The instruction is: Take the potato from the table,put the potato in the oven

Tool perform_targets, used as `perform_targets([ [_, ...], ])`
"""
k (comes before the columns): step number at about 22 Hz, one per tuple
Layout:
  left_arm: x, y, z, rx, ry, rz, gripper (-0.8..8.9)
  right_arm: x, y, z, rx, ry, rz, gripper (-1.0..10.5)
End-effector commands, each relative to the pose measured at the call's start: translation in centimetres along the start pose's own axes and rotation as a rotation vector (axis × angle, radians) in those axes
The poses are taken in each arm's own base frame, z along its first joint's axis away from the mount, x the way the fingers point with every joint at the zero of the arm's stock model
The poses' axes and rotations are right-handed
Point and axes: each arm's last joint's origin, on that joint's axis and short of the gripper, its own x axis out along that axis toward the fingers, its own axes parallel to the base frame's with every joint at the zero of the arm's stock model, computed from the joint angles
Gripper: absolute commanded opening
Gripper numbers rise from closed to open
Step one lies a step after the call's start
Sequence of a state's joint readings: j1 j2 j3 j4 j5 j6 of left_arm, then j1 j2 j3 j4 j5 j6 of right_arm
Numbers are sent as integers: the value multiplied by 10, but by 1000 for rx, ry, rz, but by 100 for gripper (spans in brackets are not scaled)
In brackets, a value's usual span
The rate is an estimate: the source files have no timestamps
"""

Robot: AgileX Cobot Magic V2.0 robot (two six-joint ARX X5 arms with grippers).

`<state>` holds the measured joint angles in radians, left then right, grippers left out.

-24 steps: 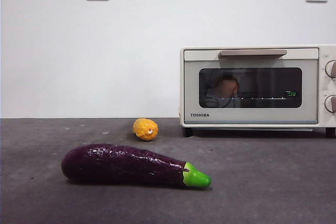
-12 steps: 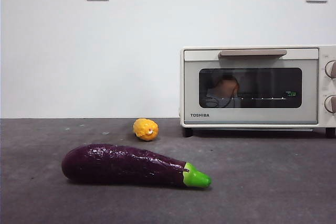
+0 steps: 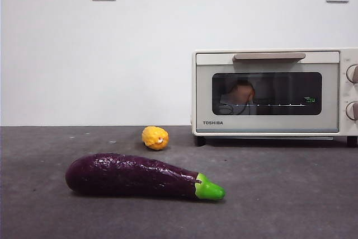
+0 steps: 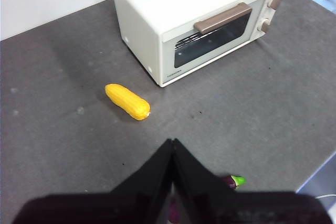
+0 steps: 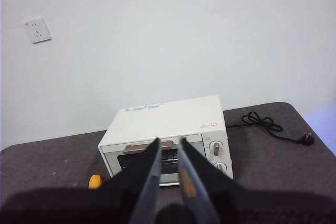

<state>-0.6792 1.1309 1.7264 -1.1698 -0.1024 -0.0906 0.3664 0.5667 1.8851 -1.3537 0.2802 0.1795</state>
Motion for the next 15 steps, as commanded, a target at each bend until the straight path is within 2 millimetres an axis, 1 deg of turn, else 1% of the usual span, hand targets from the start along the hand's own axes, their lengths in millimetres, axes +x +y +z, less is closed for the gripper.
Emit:
perform_targets([
  [1, 2, 0, 1, -7, 0, 3, -4, 1, 0, -2, -7, 25, -4, 63],
  [10, 19, -3, 4, -1, 42, 3, -4, 2, 0, -1, -8, 28, -5, 63],
  [11, 20, -2, 4, 16, 42, 8, -4, 2, 0, -1, -8, 28, -5, 63],
  [15, 19, 6, 5, 176, 30, 109, -4, 4, 1, -1, -9, 32, -6, 63],
])
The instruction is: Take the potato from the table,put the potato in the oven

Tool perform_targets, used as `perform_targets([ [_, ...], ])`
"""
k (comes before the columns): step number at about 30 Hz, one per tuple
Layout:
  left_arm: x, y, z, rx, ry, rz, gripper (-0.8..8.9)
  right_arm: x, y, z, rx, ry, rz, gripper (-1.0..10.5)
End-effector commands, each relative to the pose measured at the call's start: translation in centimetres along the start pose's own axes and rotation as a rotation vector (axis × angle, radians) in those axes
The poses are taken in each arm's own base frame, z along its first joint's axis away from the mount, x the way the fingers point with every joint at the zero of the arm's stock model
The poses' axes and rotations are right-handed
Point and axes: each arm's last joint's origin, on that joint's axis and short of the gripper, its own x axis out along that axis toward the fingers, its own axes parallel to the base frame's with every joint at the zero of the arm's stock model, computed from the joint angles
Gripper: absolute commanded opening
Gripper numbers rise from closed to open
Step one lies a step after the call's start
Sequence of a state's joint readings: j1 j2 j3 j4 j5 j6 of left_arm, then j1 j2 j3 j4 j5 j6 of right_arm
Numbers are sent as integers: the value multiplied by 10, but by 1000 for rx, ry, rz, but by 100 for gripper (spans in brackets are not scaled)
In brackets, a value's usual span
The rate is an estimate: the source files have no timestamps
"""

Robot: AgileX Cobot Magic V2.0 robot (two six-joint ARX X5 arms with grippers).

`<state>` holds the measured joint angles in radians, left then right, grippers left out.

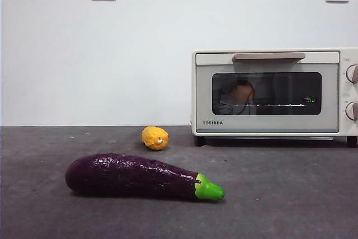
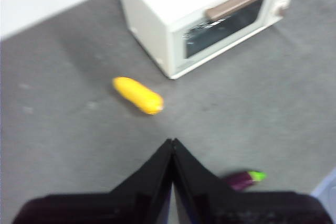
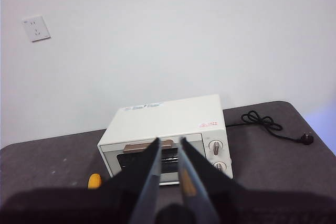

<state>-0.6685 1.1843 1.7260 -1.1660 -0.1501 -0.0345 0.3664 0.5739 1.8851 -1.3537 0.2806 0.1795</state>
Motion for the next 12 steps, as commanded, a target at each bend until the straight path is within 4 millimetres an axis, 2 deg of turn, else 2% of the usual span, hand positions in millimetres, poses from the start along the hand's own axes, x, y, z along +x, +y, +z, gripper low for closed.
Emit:
perform_targets([
  [1, -3, 8, 1, 150, -40, 68, -4, 1, 0, -2, -7, 25, -4, 63],
  [6, -2, 24, -5, 176, -258, 100, -4, 1, 0, -2, -7, 25, -4, 63],
  [9, 4, 35, -28, 146, -352, 142, -4, 2, 0, -2, -7, 26, -4, 63],
  [12, 16, 44, -60, 132, -395, 222, -4, 2, 0, -1, -7, 27, -4, 63],
])
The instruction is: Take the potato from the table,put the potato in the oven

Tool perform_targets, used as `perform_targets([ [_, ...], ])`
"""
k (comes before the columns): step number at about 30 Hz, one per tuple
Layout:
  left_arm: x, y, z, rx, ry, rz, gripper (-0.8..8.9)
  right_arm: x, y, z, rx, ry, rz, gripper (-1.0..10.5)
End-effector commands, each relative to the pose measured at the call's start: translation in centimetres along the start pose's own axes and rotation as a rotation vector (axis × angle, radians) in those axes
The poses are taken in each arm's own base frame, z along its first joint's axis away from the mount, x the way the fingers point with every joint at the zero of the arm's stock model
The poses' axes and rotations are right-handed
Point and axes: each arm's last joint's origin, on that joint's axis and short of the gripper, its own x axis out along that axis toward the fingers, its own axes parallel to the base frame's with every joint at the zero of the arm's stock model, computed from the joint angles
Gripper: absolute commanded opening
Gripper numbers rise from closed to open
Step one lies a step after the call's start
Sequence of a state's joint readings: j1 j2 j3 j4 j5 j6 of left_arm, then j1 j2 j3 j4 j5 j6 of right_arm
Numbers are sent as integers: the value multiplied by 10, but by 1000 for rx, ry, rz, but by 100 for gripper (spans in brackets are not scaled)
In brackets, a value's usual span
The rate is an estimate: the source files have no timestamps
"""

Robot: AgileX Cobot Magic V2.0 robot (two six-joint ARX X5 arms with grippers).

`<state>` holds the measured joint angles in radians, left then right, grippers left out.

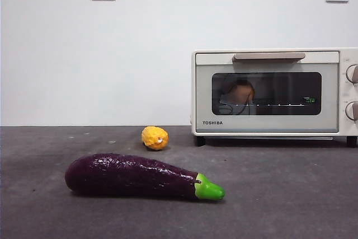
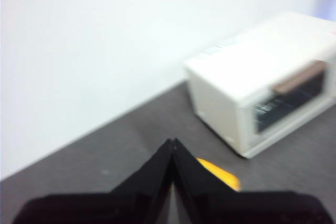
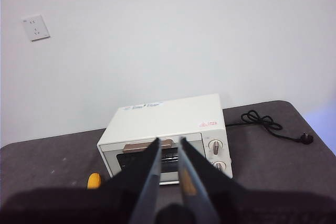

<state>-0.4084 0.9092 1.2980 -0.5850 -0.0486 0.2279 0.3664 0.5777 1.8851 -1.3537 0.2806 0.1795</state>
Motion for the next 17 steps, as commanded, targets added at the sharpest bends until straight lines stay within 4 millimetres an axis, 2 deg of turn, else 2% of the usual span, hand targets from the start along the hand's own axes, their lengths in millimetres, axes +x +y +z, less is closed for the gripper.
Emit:
perform_targets([
  [1, 7, 0, -40, 28, -4, 61, -4, 1, 0, -2, -6, 23, -4, 63],
  [11, 11, -7, -159, -56, -71, 229, -4, 1, 0, -2, -6, 23, -4, 63],
  [17, 5, -14, -212, -128, -50, 286, -4, 1, 0, -2, -6, 23, -4, 63],
])
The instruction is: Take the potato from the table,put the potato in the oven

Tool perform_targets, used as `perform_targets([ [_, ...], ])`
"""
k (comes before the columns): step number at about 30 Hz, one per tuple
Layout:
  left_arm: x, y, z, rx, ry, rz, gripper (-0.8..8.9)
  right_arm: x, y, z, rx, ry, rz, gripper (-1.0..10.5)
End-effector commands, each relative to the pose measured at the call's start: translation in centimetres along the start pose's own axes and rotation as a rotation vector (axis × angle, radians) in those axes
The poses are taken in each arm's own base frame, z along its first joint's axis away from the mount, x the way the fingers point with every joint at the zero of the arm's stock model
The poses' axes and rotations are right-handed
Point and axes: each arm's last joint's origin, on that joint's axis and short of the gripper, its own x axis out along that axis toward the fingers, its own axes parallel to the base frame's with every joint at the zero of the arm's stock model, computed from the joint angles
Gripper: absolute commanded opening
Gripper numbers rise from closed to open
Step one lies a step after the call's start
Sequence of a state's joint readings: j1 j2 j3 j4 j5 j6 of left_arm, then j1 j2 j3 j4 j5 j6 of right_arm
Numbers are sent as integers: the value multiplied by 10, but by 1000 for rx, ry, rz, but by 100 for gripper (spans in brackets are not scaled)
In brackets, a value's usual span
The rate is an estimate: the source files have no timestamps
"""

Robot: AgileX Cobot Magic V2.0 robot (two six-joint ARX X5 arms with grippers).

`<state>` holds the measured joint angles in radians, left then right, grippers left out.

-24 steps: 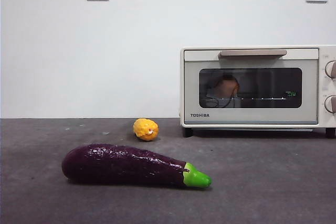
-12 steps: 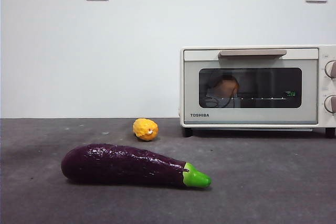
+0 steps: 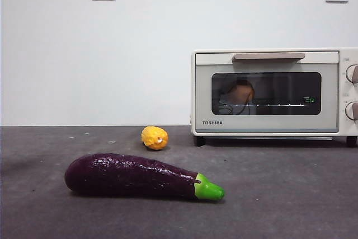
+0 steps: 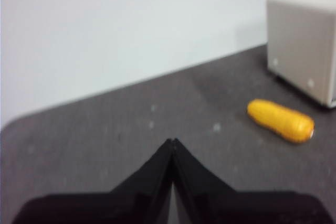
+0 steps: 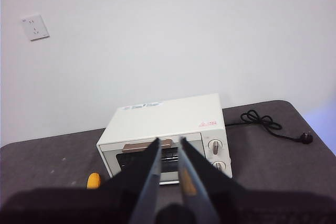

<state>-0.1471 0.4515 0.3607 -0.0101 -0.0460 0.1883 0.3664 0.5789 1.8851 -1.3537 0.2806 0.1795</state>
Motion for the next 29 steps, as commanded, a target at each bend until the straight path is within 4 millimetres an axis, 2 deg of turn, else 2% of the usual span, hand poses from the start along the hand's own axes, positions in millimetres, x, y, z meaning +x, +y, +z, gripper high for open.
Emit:
perform_targets([
  [1, -4, 0, -17, -55, -3, 26, -4, 0, 0, -2, -6, 22, -4, 63],
  [8, -14, 0, -46, -86, -15, 77, -4, 0, 0, -2, -6, 22, -4, 63],
  [19, -26, 1, -61, -95, -52, 122, -4, 0, 0, -2, -6, 22, -4, 63],
  [29, -22, -4, -92, -218, -15, 125, -4, 0, 0, -2, -6, 22, -4, 63],
])
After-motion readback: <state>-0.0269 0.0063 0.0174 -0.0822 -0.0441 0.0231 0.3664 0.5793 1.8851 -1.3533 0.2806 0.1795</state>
